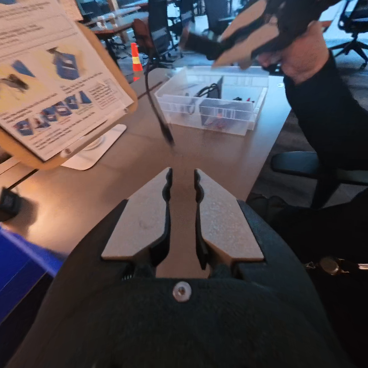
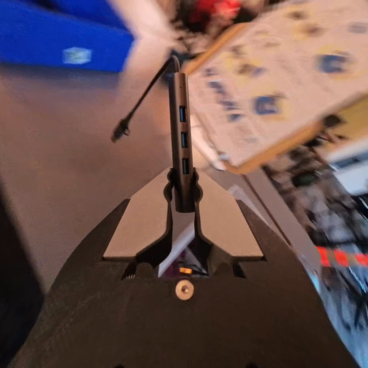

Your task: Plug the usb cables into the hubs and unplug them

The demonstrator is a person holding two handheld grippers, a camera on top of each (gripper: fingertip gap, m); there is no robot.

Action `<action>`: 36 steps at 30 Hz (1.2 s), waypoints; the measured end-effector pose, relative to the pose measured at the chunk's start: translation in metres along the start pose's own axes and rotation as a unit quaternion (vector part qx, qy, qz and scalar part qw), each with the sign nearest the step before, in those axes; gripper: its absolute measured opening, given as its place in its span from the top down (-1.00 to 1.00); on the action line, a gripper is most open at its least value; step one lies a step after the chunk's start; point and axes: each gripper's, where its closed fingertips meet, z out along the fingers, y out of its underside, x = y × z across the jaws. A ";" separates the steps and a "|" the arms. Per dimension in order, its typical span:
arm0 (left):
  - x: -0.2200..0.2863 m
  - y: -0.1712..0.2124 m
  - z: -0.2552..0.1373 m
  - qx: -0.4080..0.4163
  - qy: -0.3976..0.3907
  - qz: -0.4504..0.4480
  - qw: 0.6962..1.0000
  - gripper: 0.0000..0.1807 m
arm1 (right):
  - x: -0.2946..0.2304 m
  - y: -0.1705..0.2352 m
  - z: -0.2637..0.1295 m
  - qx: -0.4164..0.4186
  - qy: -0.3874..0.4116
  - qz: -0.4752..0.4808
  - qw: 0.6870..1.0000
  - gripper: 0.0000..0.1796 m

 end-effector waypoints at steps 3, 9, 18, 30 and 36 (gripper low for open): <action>-0.015 0.001 -0.016 0.009 -0.021 -0.018 1.000 0.80 | 0.087 0.011 -0.032 0.077 0.159 0.093 0.980 0.85; -0.014 0.002 -0.020 0.003 -0.031 0.000 1.000 0.86 | 0.141 0.064 -0.046 0.049 0.237 0.124 0.962 0.85; -0.015 0.005 -0.016 0.000 -0.022 -0.018 1.000 0.85 | 0.132 0.099 -0.023 -0.001 0.163 0.146 0.976 0.84; -0.031 0.002 -0.043 0.026 -0.047 -0.035 0.998 0.86 | 0.174 -0.001 -0.044 0.062 0.170 0.023 0.983 0.85; -0.051 0.003 -0.072 0.051 -0.079 -0.067 0.993 0.75 | 0.216 -0.012 0.011 0.011 0.105 -0.053 0.993 0.84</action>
